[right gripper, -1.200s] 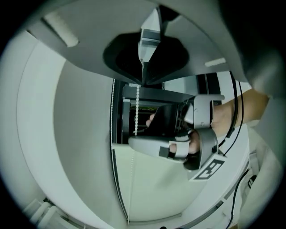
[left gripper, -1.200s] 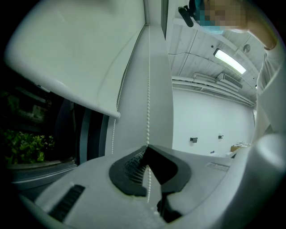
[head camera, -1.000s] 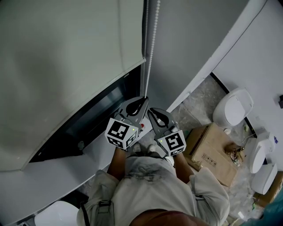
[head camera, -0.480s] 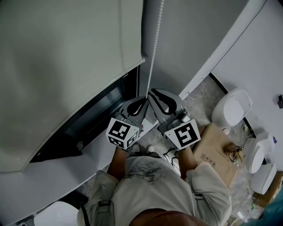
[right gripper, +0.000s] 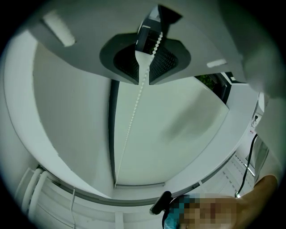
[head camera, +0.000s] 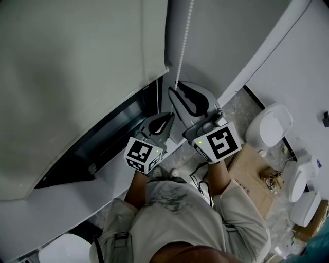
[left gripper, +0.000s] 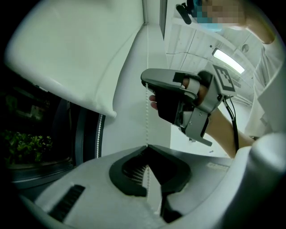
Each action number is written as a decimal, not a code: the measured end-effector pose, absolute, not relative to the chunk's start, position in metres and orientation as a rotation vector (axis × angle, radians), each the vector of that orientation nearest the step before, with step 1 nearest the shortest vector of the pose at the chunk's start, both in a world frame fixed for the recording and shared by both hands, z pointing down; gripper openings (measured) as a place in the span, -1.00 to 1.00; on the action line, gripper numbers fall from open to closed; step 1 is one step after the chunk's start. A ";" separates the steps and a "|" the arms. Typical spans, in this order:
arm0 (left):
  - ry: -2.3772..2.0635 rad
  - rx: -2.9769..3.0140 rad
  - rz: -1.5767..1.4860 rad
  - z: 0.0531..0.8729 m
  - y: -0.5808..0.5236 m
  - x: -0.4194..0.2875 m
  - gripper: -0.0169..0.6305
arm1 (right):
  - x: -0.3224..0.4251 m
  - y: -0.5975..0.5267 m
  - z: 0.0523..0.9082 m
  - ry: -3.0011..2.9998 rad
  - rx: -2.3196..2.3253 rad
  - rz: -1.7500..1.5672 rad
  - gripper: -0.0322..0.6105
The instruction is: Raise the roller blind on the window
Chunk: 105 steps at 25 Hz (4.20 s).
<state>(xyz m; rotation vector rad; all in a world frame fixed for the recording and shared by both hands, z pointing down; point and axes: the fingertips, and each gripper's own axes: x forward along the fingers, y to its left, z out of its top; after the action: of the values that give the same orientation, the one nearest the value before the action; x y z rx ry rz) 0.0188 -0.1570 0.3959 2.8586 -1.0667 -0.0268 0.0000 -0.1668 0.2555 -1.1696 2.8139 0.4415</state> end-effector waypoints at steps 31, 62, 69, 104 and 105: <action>-1.052 2.769 0.095 0.465 -0.171 0.017 -0.91 | 0.003 -0.175 0.317 2.818 -1.223 0.198 -0.87; -1.036 2.630 0.279 0.558 -0.159 0.006 -0.91 | -0.006 -0.164 0.409 2.926 -1.292 -0.002 -0.87; -1.046 2.618 0.298 0.572 -0.152 0.004 -0.91 | -0.007 -0.157 0.422 2.934 -1.295 -0.027 -0.87; -1.157 3.028 -0.201 0.264 -0.163 0.018 -0.67 | 0.002 -0.150 0.416 2.942 -1.290 0.021 -0.86; -1.158 3.028 -0.193 0.263 -0.164 0.018 -0.67 | 0.001 -0.150 0.415 2.944 -1.288 0.025 -0.87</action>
<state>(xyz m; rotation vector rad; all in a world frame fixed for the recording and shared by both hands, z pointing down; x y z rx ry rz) 0.0179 -0.1641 0.2631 3.0283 -1.1582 -0.1932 0.0007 -0.1500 0.4155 -1.2884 2.9438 0.0249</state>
